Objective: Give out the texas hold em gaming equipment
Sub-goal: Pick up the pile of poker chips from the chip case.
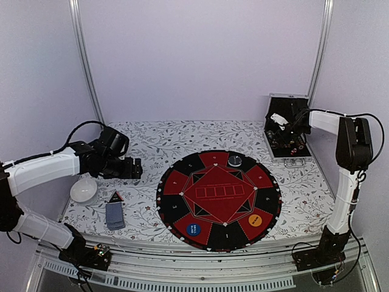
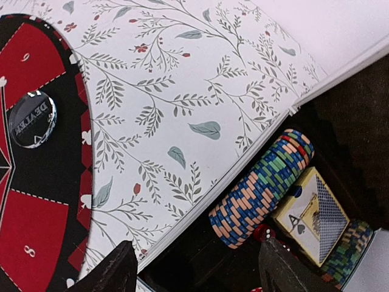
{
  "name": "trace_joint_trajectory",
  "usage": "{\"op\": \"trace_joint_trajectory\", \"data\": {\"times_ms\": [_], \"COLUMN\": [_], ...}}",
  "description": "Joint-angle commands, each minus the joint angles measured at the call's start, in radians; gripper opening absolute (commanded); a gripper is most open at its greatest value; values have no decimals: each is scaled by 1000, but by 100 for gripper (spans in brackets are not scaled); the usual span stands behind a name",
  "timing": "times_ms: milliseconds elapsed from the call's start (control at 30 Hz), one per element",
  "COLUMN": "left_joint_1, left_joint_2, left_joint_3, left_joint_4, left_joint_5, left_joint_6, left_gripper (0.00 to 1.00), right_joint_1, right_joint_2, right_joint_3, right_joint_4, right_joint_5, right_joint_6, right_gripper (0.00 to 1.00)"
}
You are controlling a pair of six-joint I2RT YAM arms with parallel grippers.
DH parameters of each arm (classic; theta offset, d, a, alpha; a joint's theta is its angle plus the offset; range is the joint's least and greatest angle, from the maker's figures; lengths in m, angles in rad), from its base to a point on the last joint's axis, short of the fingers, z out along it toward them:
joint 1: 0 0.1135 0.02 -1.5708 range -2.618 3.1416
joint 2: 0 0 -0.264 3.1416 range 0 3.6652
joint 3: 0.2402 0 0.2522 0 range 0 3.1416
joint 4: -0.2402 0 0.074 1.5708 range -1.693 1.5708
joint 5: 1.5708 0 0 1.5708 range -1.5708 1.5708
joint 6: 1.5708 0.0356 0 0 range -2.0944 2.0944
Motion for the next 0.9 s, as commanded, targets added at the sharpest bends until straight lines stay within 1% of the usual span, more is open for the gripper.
{"op": "trace_joint_trajectory", "data": {"times_ms": [0, 67, 133, 200, 333, 500, 667, 867], "left_joint_1": [-9, -9, -9, -9, -7, -7, -5, -4], "left_joint_2": [-15, -9, -1, 5, 15, 22, 27, 42], "left_joint_3": [49, 57, 61, 65, 71, 65, 62, 65], "left_joint_4": [71, 73, 73, 73, 73, 76, 76, 77], "left_joint_5": [8, 9, 9, 5, -4, -9, -18, -19], "left_joint_6": [127, 154, 172, 187, 202, 202, 202, 211], "left_gripper": [98, 98, 98, 98, 98, 98, 98, 98], "right_joint_1": [-22, -30, -33, -36, -36, -37, -36, -36], "right_joint_2": [-13, -17, -21, -21, -1, 47, 79, 99], "right_joint_3": [-6, -23, -45, -63, -56, -19, -24, -19], "right_joint_4": [41, 45, 53, 88, 135, 153, 155, 176], "right_joint_5": [-61, -71, -77, -86, -84, -37, 11, 39], "right_joint_6": [-280, -360, -487, -576, -711, -767, -829, -852], "right_gripper": [70, 69, 66, 64, 60, 58, 57, 56]}}
